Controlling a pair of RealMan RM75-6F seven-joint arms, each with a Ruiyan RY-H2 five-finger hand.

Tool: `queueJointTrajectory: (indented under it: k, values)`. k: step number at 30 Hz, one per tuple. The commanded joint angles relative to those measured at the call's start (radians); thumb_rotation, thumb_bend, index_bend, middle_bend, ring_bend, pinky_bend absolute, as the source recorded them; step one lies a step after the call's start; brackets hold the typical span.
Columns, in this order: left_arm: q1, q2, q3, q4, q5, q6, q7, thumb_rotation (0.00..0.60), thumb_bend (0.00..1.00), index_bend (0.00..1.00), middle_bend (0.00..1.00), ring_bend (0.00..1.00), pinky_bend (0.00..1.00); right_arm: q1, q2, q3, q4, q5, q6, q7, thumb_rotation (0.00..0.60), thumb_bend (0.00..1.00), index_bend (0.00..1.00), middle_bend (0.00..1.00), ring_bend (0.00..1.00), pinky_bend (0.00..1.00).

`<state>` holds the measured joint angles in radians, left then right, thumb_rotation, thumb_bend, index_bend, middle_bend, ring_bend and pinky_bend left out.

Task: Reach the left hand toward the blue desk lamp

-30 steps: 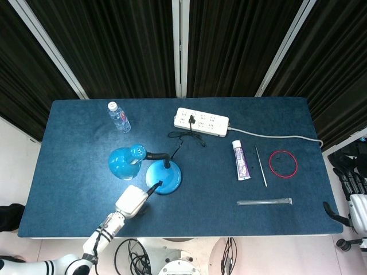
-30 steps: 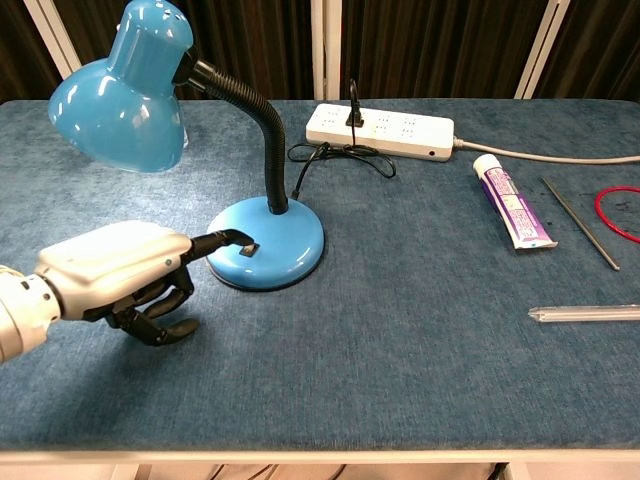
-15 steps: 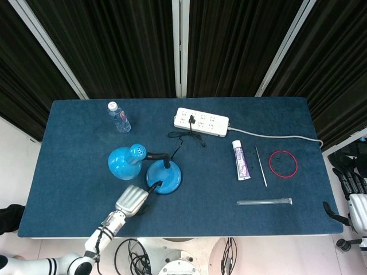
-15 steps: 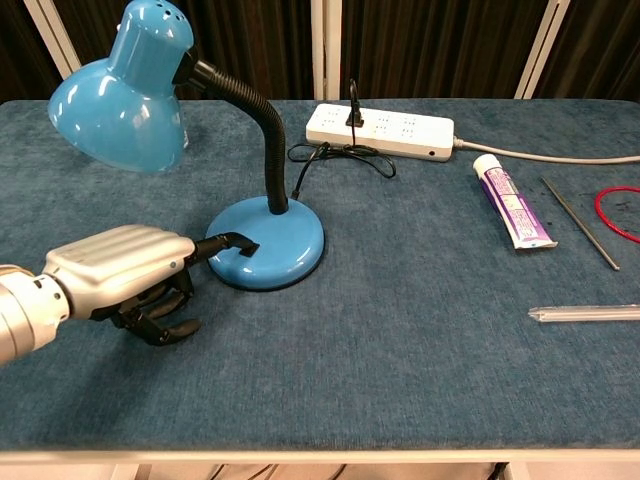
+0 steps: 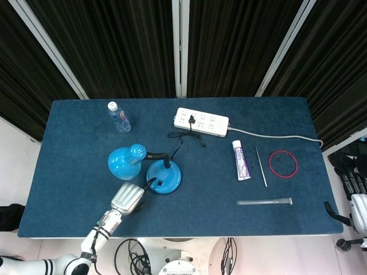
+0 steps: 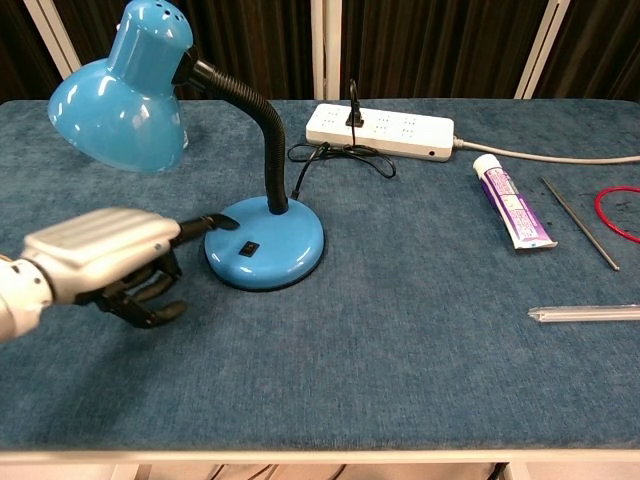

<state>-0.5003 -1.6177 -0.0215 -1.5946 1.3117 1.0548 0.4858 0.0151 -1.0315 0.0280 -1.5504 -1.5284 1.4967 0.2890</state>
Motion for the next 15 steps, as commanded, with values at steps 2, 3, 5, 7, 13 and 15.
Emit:
queueJointTrajectory:
  k: [2,3,5,7,13,15]
  values:
    - [0.057,0.095,0.016,-0.029,0.014,0.089,-0.022,0.6,0.39,0.06,0.83,0.81,0.82,-0.001,0.002,0.0,-0.001,-0.003,0.003,0.0,0.6,0.28,0.0,0.0,0.0,0.0]
    - [0.072,0.121,0.014,-0.028,0.002,0.106,-0.035,0.6,0.39,0.06,0.83,0.81,0.82,-0.002,0.003,-0.001,-0.002,-0.004,0.004,-0.001,0.6,0.28,0.0,0.0,0.0,0.0]
    - [0.094,0.16,0.012,-0.018,-0.012,0.132,-0.051,0.6,0.39,0.06,0.83,0.81,0.82,-0.002,0.004,-0.001,-0.005,-0.007,0.006,-0.002,0.6,0.28,0.0,0.0,0.0,0.0]
    - [0.121,0.199,0.011,0.005,-0.024,0.165,-0.069,0.6,0.39,0.07,0.83,0.81,0.82,-0.004,0.005,-0.002,-0.008,-0.01,0.011,-0.004,0.6,0.28,0.0,0.0,0.0,0.0]
    - [0.221,0.227,-0.018,0.171,0.039,0.348,-0.316,0.6,0.36,0.11,0.72,0.7,0.76,-0.006,0.008,-0.001,-0.023,-0.014,0.019,-0.018,0.6,0.28,0.0,0.0,0.0,0.0]
    - [0.247,0.243,-0.025,0.197,0.046,0.386,-0.373,0.6,0.3,0.11,0.55,0.52,0.66,-0.006,0.008,-0.002,-0.029,-0.018,0.02,-0.027,0.6,0.28,0.0,0.0,0.0,0.0]
